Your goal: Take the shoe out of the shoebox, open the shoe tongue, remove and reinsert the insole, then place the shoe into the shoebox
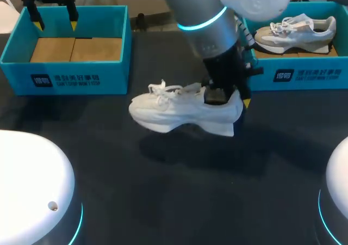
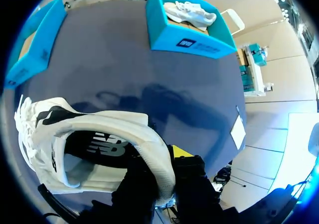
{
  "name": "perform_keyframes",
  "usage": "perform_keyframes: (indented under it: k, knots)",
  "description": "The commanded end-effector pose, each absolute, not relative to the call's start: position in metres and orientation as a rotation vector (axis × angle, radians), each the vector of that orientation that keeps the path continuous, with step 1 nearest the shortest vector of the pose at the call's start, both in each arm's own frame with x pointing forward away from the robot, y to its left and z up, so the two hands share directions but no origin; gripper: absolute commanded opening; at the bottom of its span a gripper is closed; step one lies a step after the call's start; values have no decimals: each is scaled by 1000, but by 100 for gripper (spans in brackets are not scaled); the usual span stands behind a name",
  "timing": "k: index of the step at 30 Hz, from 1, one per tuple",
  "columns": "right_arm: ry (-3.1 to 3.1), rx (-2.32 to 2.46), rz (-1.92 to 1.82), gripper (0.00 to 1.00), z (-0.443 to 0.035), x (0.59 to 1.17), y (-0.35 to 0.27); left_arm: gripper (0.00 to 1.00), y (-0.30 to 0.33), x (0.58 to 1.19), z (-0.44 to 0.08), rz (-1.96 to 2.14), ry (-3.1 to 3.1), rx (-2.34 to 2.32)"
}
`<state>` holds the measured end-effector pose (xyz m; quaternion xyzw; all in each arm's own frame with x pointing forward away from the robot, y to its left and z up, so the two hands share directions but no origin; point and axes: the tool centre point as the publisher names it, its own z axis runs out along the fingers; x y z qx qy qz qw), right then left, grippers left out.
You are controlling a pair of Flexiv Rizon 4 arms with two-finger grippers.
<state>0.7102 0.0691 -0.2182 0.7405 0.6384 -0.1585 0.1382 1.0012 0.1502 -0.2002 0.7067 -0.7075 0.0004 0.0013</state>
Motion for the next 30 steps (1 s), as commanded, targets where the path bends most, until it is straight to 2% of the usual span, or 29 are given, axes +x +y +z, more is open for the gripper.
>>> perform_keyframes:
  k: [1,18,30]
  knots:
    - [1834,2149,-477,0,-226,705,77,100,150,1000,-200,3,-2222,2220]
    - [1834,2149,-477,0,-226,705,77,100,150,1000,-200,3,-2222,2220]
    - [1983,2000,-313,0,-277,723,73,100,150,1000,-200,3,-2222,2220]
